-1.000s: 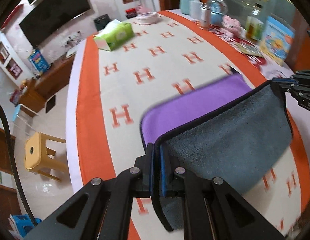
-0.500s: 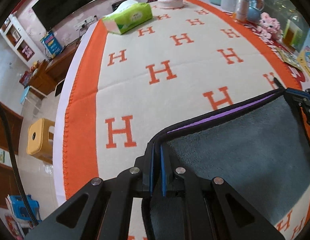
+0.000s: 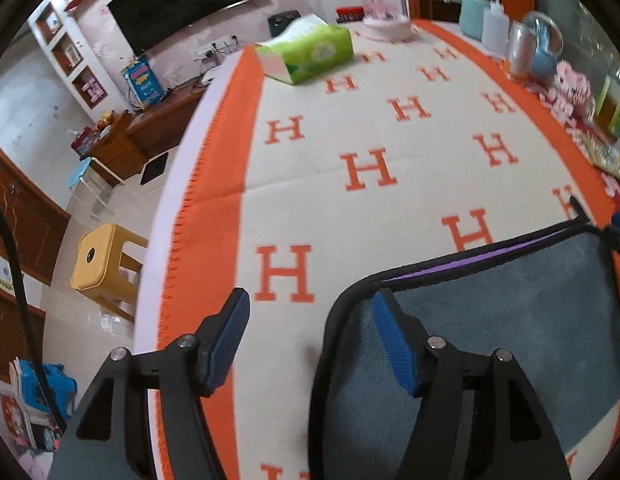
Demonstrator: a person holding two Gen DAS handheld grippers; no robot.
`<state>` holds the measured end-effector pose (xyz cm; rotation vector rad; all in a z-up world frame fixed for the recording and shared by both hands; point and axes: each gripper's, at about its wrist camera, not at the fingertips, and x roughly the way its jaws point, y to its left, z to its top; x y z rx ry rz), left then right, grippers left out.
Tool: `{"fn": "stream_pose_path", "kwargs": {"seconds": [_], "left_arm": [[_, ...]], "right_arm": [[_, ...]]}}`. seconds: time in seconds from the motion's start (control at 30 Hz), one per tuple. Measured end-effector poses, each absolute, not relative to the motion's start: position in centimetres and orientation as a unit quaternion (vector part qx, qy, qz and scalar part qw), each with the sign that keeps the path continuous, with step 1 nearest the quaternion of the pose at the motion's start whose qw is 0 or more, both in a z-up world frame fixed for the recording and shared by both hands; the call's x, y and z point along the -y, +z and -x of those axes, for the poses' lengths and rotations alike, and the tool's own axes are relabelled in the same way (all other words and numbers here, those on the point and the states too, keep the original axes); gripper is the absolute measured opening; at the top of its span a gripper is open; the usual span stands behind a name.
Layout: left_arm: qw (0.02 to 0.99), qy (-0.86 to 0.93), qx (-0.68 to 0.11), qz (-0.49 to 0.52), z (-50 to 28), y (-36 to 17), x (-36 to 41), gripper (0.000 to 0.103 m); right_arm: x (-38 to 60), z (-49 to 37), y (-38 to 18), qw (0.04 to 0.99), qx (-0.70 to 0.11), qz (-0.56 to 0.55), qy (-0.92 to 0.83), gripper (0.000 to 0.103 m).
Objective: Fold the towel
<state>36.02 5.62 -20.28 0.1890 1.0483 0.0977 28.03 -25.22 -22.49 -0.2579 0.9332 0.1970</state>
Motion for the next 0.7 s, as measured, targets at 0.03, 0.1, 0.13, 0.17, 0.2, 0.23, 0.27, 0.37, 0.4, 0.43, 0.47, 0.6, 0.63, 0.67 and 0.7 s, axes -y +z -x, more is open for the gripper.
{"fn": "stream_pose_path", "kwargs": {"seconds": [0.03, 0.1, 0.13, 0.17, 0.2, 0.23, 0.27, 0.37, 0.4, 0.43, 0.47, 0.6, 0.63, 0.67, 0.7], "left_arm": [[0.862, 0.049, -0.496, -0.087, -35.5, -19.6, -5.8, 0.069], [0.866, 0.053, -0.49, -0.08, -34.5, -18.2, -5.9, 0.083], [0.87, 0.052, -0.484, -0.073, -33.5, -17.2, -5.9, 0.085], [0.873, 0.049, -0.48, -0.067, -32.7, -16.4, -5.9, 0.087], [0.876, 0.043, -0.476, -0.06, -31.8, -15.5, -5.8, 0.088], [0.878, 0.037, -0.474, -0.054, -31.0, -14.9, -5.7, 0.089], [0.879, 0.031, -0.474, -0.048, -30.1, -14.1, -5.6, 0.094], [0.883, 0.015, -0.469, -0.031, -26.8, -11.9, -5.0, 0.102], [0.884, 0.012, -0.466, -0.029, -26.0, -11.3, -4.8, 0.102], [0.886, 0.008, -0.464, -0.028, -24.8, -10.6, -4.5, 0.102], [0.887, 0.006, -0.461, -0.025, -23.6, -9.8, -4.3, 0.102], [0.889, 0.001, -0.457, 0.001, -19.2, -7.3, -4.0, 0.102], [0.89, -0.002, -0.457, 0.007, -18.2, -6.8, -4.0, 0.102], [0.89, -0.006, -0.456, 0.012, -17.2, -6.3, -3.9, 0.102], [0.889, -0.011, -0.457, 0.018, -16.0, -5.6, -3.8, 0.102]], "right_arm": [[25.1, -27.5, -22.0, 0.88, -0.448, 0.122, 0.095, 0.021], [25.0, -26.4, -21.0, 0.88, -0.449, 0.121, 0.095, 0.021], [24.9, -25.8, -20.5, 0.881, -0.449, 0.122, 0.089, 0.021], [24.8, -25.1, -20.0, 0.882, -0.449, 0.121, 0.081, 0.022], [24.7, -24.5, -19.4, 0.883, -0.449, 0.118, 0.077, 0.024], [24.6, -23.5, -18.7, 0.884, -0.447, 0.11, 0.079, 0.028], [24.7, -22.9, -18.1, 0.886, -0.446, 0.102, 0.081, 0.03], [24.9, -20.5, -16.2, 0.892, -0.439, 0.081, 0.071, 0.047], [24.8, -19.5, -15.4, 0.894, -0.436, 0.077, 0.067, 0.051], [24.8, -18.5, -14.7, 0.896, -0.433, 0.075, 0.066, 0.053], [24.7, -17.7, -14.1, 0.897, -0.431, 0.073, 0.064, 0.053], [24.7, -13.8, -11.3, 0.902, -0.425, 0.051, 0.057, 0.06], [24.8, -12.7, -10.6, 0.904, -0.421, 0.044, 0.055, 0.062], [24.8, -12.0, -10.2, 0.906, -0.419, 0.04, 0.054, 0.063], [24.8, -10.8, -9.5, 0.908, -0.416, 0.036, 0.049, 0.065]]}}
